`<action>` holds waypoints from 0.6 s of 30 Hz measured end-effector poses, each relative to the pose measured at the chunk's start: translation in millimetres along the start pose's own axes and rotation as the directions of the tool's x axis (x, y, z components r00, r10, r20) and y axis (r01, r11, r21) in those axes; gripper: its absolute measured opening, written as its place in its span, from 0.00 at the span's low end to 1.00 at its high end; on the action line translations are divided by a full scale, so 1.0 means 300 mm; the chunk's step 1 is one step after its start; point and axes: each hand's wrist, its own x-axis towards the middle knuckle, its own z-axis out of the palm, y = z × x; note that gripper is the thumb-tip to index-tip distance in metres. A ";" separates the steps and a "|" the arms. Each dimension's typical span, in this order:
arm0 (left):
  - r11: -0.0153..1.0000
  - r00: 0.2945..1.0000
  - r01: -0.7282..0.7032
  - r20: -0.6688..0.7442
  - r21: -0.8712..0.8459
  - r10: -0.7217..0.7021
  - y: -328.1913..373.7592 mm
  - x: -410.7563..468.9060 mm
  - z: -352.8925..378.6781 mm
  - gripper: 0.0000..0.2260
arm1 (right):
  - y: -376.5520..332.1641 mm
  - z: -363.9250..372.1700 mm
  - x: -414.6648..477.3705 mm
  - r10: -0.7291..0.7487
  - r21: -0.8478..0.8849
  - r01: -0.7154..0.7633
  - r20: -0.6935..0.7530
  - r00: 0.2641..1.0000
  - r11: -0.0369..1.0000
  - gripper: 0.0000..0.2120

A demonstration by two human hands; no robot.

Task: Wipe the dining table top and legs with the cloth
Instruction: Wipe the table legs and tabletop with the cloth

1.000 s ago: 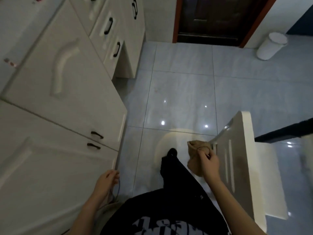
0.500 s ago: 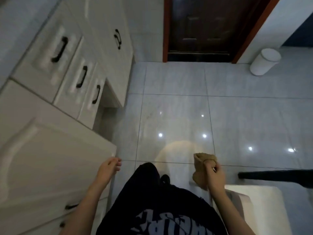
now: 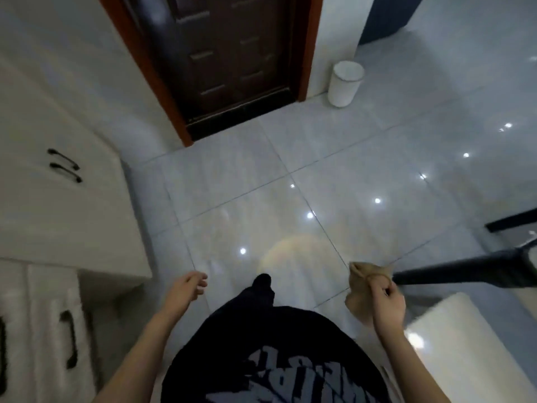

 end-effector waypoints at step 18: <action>0.885 0.894 -0.295 0.430 0.361 0.123 1.028 0.566 0.667 0.08 | -0.189 -0.216 0.505 0.449 0.475 -0.271 -0.315 0.836 0.838 0.11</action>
